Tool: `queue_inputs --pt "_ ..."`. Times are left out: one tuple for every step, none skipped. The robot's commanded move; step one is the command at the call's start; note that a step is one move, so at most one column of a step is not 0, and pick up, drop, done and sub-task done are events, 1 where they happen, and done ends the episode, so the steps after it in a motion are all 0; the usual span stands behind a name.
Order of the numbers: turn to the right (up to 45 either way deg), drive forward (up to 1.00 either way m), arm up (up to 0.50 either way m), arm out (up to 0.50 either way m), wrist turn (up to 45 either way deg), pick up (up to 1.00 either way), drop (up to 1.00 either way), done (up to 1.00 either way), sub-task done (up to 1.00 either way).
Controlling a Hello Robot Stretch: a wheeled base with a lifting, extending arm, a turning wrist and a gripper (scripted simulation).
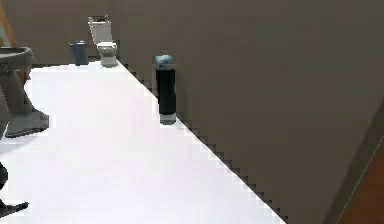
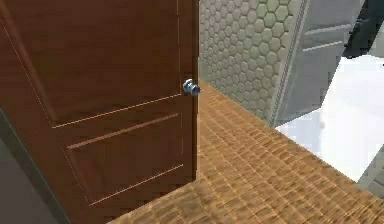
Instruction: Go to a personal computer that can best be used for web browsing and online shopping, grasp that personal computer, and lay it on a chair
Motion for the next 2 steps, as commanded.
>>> queue_inputs --pt "45.0 0.00 0.00 0.00 0.0 0.00 0.00 0.00 0.00" --pt "45.0 0.00 0.00 0.00 0.0 0.00 0.00 0.00 0.00"
